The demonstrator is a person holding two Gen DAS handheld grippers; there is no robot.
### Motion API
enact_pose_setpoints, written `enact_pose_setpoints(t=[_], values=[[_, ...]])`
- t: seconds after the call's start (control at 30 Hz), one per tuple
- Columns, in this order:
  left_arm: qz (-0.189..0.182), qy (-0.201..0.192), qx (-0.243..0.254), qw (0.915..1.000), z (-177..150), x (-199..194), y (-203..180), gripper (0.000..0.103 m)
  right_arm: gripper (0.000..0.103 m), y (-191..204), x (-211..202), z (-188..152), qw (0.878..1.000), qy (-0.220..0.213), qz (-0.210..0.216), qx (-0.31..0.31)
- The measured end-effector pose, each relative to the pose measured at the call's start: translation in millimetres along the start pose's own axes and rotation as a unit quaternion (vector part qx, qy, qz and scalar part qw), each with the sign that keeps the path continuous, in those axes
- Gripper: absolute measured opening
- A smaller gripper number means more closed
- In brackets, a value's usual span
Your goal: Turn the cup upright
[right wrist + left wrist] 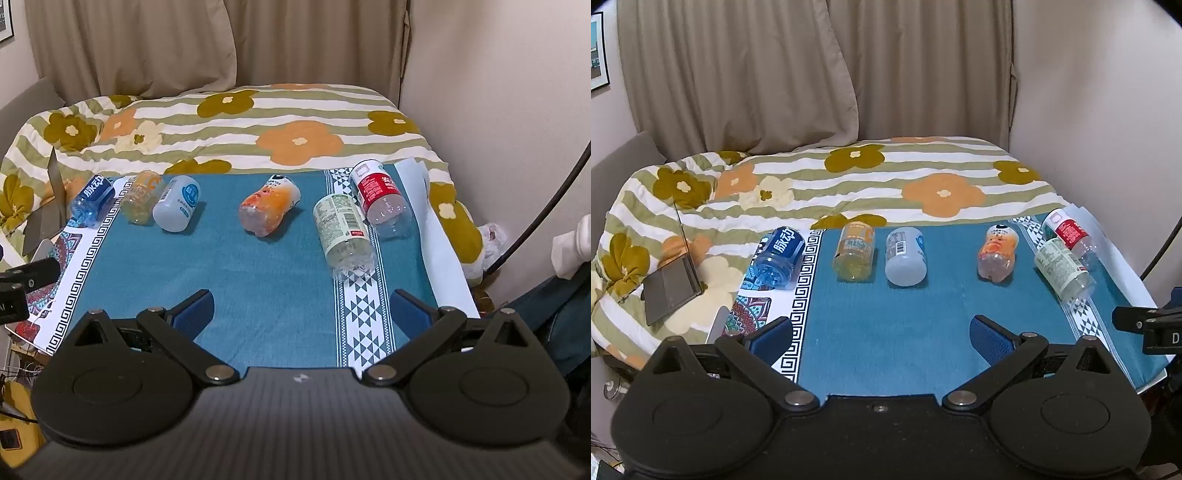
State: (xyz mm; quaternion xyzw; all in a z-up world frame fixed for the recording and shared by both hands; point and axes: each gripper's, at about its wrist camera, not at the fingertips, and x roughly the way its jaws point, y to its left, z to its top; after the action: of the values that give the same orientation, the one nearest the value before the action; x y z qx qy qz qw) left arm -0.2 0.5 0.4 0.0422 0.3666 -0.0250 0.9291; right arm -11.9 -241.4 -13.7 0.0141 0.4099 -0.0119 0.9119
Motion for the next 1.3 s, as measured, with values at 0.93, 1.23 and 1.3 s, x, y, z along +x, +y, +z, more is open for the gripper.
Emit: enact_pose_setpoints(t=[0.93, 1.23, 1.3], values=[[0.011, -0.002, 0.009, 0.9999, 2.2, -1.2, -3.3, 0.103, 0.103, 3.2, 3.9, -3.4, 1.0, 0.005, -0.002, -0.002], [0.011, -0.002, 0.007, 0.9999, 1.0, -1.0, -3.8, 0.103, 0.103, 3.7, 4.4, -3.7, 1.0, 0.007, -0.001, -0.001], [0.009, -0.002, 0.006, 0.9999, 0.5, -1.5, -2.3, 0.103, 0.103, 4.2, 4.9, -6.3, 1.0, 0.007, -0.001, -0.004]])
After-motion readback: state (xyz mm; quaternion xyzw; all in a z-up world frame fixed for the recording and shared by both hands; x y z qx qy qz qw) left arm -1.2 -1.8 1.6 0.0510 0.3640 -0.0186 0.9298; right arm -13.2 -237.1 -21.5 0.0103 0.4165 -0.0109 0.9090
